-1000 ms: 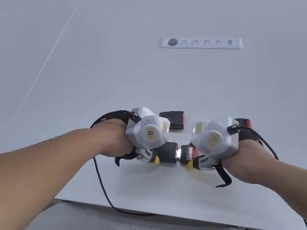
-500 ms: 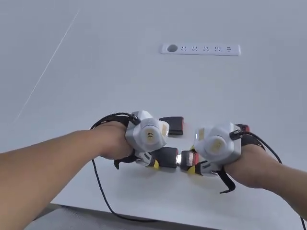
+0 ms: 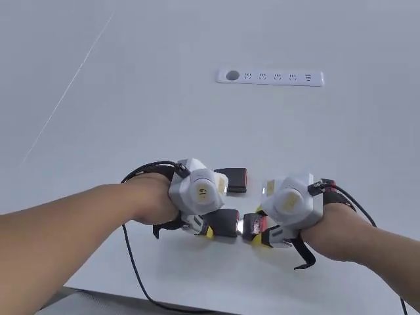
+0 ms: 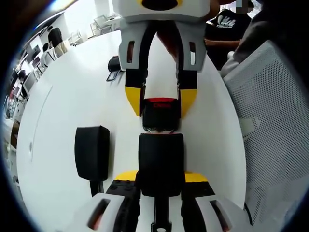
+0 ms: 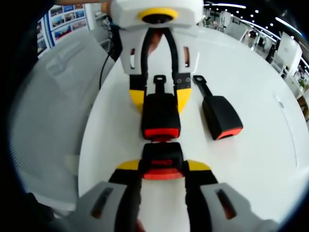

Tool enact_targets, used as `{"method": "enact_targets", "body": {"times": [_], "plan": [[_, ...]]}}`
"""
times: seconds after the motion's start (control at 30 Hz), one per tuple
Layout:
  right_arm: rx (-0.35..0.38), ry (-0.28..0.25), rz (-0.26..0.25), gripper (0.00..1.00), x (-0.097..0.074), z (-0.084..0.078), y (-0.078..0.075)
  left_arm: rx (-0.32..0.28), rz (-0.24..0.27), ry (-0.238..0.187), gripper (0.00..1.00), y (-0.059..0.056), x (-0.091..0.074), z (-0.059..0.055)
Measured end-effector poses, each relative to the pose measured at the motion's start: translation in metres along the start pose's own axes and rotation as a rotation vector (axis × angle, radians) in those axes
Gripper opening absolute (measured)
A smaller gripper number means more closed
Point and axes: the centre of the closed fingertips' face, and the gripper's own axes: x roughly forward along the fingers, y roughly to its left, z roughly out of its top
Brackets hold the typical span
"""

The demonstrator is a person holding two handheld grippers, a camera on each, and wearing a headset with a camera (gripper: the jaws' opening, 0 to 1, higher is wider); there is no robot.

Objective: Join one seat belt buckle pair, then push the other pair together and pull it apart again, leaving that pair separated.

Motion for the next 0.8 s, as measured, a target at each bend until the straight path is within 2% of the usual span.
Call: {"method": "enact_targets", "body": {"times": [0.13, 0.23, 0.3, 0.33, 0.37, 0.43, 0.53, 0.6, 0.67, 0.73, 0.8], "plan": [[-0.015, 0.012, -0.014, 0.34, 0.001, 0.0, 0.001, -0.006, 0.004, 0.016, 0.33, 0.0, 0.0, -0.001], [-0.002, 0.009, -0.017, 0.35, 0.0, 0.0, 0.001, 0.004, 0.013, 0.036, 0.34, 0.001, 0.001, -0.001], [0.041, 0.013, -0.022, 0.36, 0.0, 0.0, 0.0, 0.007, 0.02, 0.041, 0.34, 0.001, 0.001, -0.001], [0.033, 0.012, -0.046, 0.37, -0.001, 0.0, -0.003, 0.002, 0.027, 0.043, 0.34, 0.001, 0.0, -0.002], [0.023, 0.008, -0.055, 0.39, -0.003, 0.001, -0.004, 0.006, 0.028, 0.041, 0.34, 0.001, -0.002, -0.002], [0.054, -0.029, -0.041, 0.38, -0.008, 0.009, 0.0, -0.008, 0.041, 0.038, 0.34, 0.002, -0.007, -0.002], [0.052, -0.049, -0.056, 0.37, -0.016, 0.014, -0.003, -0.005, 0.059, 0.031, 0.34, 0.003, -0.016, 0.0], [0.081, -0.072, -0.065, 0.36, -0.022, 0.018, -0.005, -0.008, 0.068, 0.026, 0.35, 0.005, -0.023, 0.003], [0.071, -0.077, -0.07, 0.35, -0.027, 0.02, -0.005, -0.006, 0.072, 0.013, 0.36, 0.008, -0.03, 0.006], [0.065, -0.08, -0.078, 0.35, -0.033, 0.02, -0.008, -0.009, 0.082, 0.002, 0.33, 0.013, -0.037, 0.008], [0.055, -0.083, -0.091, 0.35, -0.04, 0.019, -0.011, -0.042, 0.104, -0.023, 0.33, 0.022, -0.044, 0.011]]}}
